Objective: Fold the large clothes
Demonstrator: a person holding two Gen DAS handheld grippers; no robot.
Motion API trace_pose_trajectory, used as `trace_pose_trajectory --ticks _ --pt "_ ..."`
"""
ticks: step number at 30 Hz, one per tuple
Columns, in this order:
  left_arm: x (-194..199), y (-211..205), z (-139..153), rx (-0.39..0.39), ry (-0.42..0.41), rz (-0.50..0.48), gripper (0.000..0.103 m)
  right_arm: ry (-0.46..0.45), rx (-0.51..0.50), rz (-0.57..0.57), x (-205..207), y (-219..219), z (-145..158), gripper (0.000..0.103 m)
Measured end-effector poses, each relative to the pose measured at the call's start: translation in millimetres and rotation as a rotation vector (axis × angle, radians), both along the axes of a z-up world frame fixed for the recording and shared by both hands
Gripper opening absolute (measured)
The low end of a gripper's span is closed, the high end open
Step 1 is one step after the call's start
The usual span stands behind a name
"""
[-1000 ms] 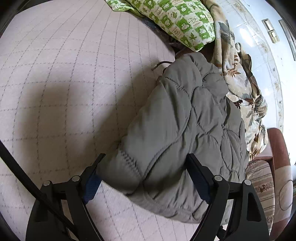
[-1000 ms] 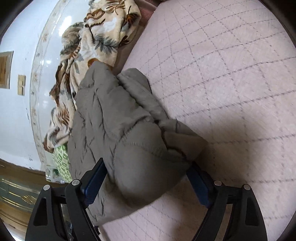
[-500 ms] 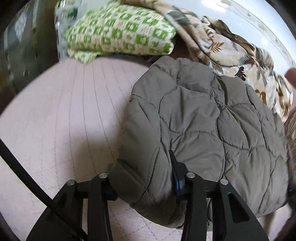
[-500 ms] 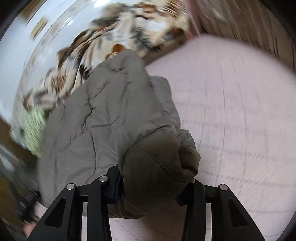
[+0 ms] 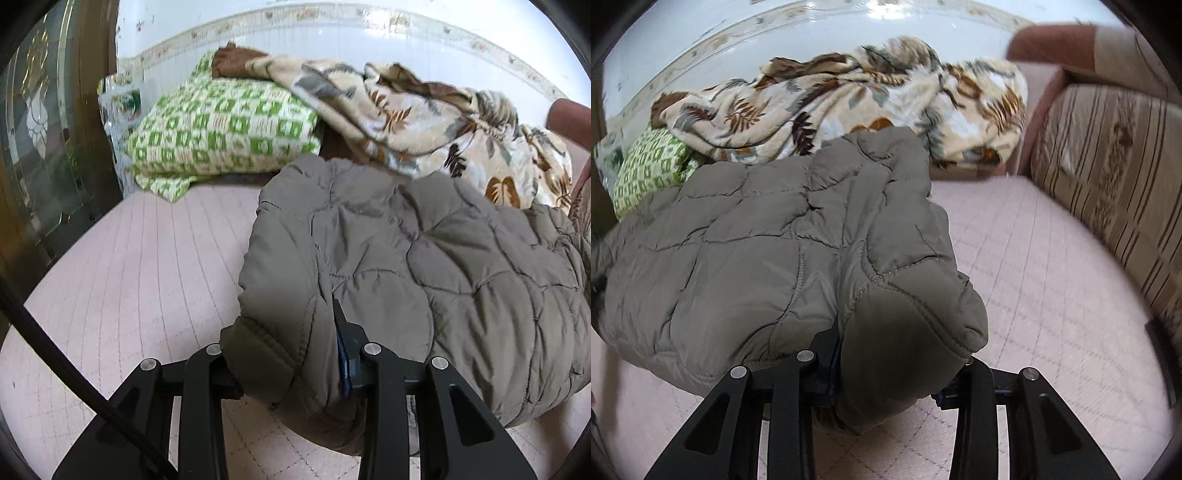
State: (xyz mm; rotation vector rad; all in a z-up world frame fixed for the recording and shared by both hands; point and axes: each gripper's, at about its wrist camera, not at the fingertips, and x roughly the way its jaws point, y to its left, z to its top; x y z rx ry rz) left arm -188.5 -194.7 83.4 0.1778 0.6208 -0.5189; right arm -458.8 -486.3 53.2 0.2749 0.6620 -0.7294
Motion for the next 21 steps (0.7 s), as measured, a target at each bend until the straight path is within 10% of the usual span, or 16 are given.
trace_pose_trajectory --ticks 21 --pt "-35.6 39.8 27.7 -0.069 -0.007 -0.017 0.034 -0.069 -0.051 0.095 -23.0 39.7 41.7 0.038"
